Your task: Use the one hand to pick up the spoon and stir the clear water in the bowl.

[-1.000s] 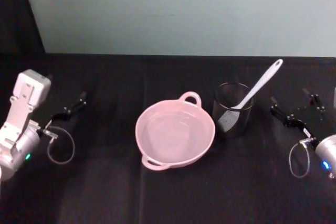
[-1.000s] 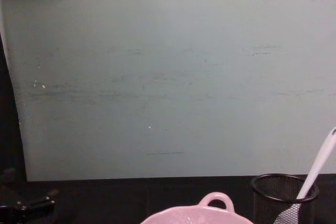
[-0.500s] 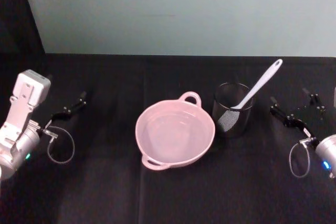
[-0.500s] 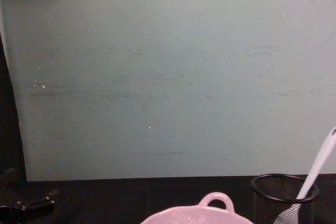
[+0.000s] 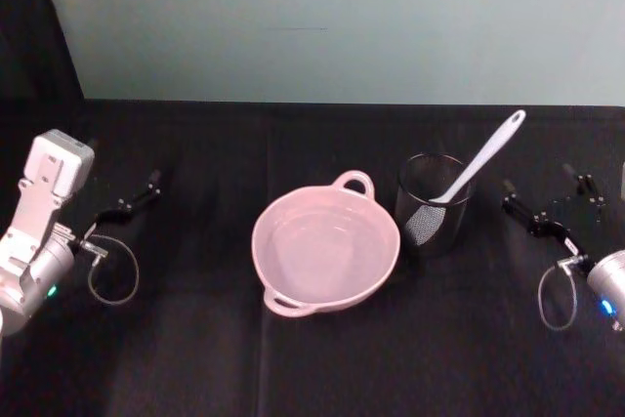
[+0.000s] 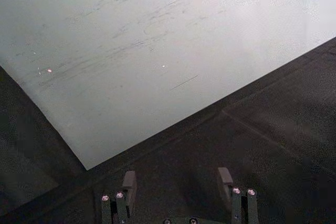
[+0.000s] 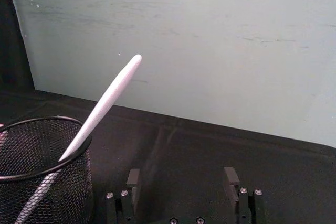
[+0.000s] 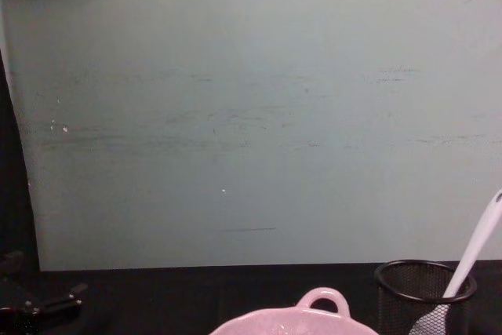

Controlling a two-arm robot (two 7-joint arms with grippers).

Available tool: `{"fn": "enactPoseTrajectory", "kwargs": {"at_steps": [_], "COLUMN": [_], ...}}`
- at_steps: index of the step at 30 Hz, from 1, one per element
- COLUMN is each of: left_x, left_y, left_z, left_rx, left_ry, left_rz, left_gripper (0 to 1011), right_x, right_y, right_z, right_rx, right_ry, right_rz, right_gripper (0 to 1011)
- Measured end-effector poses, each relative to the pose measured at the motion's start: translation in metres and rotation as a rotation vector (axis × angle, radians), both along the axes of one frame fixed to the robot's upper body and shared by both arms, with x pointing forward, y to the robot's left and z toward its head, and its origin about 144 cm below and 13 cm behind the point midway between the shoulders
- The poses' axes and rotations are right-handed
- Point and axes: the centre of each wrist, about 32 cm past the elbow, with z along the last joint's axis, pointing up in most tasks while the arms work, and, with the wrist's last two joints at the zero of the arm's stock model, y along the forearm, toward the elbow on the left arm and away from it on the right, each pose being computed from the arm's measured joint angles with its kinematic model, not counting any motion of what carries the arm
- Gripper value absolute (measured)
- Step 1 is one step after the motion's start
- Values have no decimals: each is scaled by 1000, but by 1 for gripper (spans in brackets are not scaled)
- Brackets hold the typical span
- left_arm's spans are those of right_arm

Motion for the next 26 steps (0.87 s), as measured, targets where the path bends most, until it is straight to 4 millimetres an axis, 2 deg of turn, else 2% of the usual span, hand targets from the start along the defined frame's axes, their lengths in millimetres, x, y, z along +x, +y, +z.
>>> {"fn": "enactPoseTrajectory", "kwargs": {"at_steps": [26], "left_x": [0], "left_y": [0], "left_z": [0], "left_rx": [0], "left_ry": [0], "left_rz": [0], "left_gripper": [1011], "right_x": [0], "right_y": [0], "right_z": [0], "right_rx": [0], "right_ry": [1], "right_rz": [0], "right_gripper": [1004]}}
